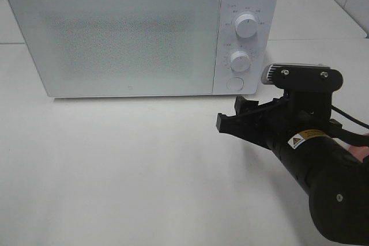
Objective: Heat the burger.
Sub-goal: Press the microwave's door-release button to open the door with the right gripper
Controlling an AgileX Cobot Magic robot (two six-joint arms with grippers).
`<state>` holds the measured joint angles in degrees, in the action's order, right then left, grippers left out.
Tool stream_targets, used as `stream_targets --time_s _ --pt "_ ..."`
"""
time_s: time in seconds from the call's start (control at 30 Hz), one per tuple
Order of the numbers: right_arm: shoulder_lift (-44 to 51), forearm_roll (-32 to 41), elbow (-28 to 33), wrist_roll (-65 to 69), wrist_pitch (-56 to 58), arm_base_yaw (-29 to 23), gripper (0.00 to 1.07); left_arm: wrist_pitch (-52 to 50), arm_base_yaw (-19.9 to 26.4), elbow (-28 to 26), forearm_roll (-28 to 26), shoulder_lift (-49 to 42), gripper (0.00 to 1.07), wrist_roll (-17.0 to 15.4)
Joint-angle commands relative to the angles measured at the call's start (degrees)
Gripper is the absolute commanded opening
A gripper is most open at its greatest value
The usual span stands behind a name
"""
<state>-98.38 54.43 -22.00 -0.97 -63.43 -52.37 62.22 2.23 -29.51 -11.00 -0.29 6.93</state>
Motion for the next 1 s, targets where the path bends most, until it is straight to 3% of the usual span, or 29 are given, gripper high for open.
stream_targets --time_s 0.03,0.07,0.1,0.13,0.2,0.4,0.77,1.0 --pt "-0.1 0.0 -0.5 13.2 -0.3 0.1 0.41 -0.7 -0.2 -0.1 -0.1 -0.9 0.98 -0.5" --pt "-0.1 0.0 -0.5 13.2 -0.3 0.1 0.41 -0.7 -0.2 -0.1 -0.1 -0.9 0.98 -0.5" --pt "-0.1 0.0 -0.5 22.7 -0.3 0.1 0.31 -0.7 -0.2 -0.1 -0.1 -0.9 0.98 -0.5" --pt "-0.1 0.0 -0.5 22.7 -0.3 0.1 0.31 -0.7 -0.2 -0.1 -0.1 -0.9 0.98 -0.5" --pt "-0.1 0.0 -0.5 37.7 -0.3 0.1 0.17 -0.7 -0.2 -0.1 -0.1 -0.9 0.98 -0.5" --pt "-0.1 0.9 -0.5 61.1 -0.1 0.1 0.0 -0.7 -0.2 -0.1 -0.1 -0.9 0.98 -0.5" --pt "-0.5 3.6 -0.9 67.8 3.4 0.1 0.0 -0.7 -0.2 -0.1 -0.1 -0.9 0.98 -0.5" --pt "-4.6 -0.9 -4.4 70.0 5.7 6.2 0.0 -0.7 -0.2 -0.1 -0.1 -0.9 0.98 -0.5"
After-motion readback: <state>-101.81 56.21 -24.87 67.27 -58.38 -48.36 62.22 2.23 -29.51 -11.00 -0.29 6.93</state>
